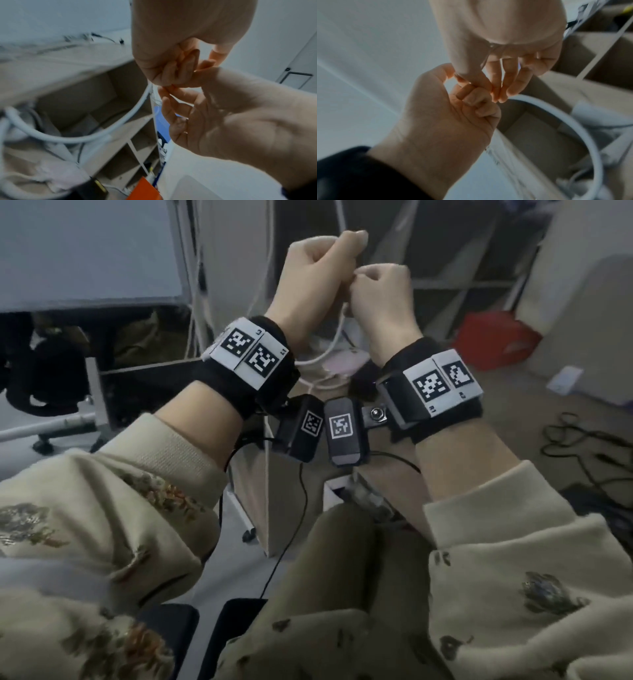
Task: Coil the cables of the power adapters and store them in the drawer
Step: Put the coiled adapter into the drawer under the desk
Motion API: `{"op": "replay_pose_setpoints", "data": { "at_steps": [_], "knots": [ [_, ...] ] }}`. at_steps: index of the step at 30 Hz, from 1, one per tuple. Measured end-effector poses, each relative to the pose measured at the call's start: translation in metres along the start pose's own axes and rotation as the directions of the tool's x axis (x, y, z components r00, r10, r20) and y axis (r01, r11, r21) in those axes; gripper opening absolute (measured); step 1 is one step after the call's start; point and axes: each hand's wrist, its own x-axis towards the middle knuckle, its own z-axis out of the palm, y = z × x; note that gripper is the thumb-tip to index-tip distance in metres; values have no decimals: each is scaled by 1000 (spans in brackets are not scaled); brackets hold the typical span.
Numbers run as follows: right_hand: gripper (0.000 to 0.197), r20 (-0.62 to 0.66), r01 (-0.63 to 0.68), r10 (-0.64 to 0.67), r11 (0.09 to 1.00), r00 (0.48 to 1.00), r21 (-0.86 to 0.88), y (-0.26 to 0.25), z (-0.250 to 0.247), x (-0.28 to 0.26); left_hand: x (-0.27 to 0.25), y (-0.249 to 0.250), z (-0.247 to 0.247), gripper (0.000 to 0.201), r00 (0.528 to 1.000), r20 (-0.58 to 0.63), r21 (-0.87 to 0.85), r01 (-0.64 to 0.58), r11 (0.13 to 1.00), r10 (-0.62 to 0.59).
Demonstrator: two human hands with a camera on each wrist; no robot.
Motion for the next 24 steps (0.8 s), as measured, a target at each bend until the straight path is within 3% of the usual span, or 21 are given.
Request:
{"op": "replay_pose_setpoints", "data": {
  "at_steps": [7,11,16,19,24],
  "knots": [
    [27,-197,-124,87,975,977,-185,37,-127,4,3,-4,118,46,959,282,-115,57,992,-23],
    [35,-265,-224,157,943,951,-247,64,-190,0,2,-16,179,45,907,416,-101,122,987,-69],
    [29,-336,-368,257,871,906,-327,82,-252,-18,0,-29,244,46,831,543,-49,176,983,-122],
    [30,-333,-413,309,857,891,-309,91,-279,-33,-2,-40,274,44,767,619,2,214,977,-170],
    [30,-328,-477,381,828,865,-294,117,-309,-45,-9,-57,307,36,611,758,87,251,964,-227]
  ]
}}
